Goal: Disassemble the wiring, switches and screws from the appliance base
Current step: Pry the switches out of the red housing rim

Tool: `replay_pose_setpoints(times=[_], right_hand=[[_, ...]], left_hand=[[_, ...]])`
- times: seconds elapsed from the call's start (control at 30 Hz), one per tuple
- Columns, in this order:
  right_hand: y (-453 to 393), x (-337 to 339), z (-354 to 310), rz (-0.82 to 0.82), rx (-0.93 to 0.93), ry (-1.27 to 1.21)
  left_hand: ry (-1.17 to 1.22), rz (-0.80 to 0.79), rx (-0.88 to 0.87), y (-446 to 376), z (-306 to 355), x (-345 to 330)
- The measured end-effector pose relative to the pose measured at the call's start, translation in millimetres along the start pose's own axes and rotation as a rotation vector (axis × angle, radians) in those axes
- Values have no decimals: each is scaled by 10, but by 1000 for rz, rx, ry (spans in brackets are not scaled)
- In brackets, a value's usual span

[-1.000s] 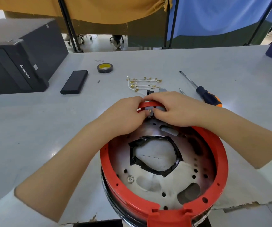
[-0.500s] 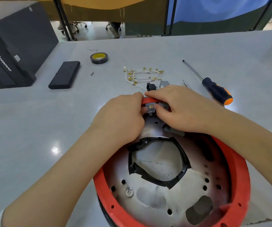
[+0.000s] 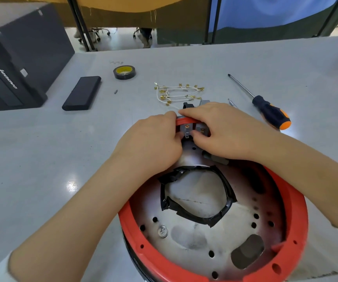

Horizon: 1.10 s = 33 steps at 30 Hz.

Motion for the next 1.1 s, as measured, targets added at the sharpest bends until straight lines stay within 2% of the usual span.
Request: replay_pose_setpoints(times=[0.33,0.63,1.1], right_hand=[[-32,-61,-11,-42,28,69],[-32,-116,15,-36,-22,139],[-55,-92,25,-44,-27,136]], left_hand=[[-101,-85,26,-101,9,-29],[-184,20,72,-5,63,26],[-190,-1,100,-14,74,36]])
Point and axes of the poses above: each hand's wrist, its own y-axis away from the middle knuckle, its own x-axis out of the back of the hand, z = x × y, the point moved 10 cm from there along -y, towards the middle knuckle, and after that the axes turned 15 degrees about -z, right-handed, at the moved point
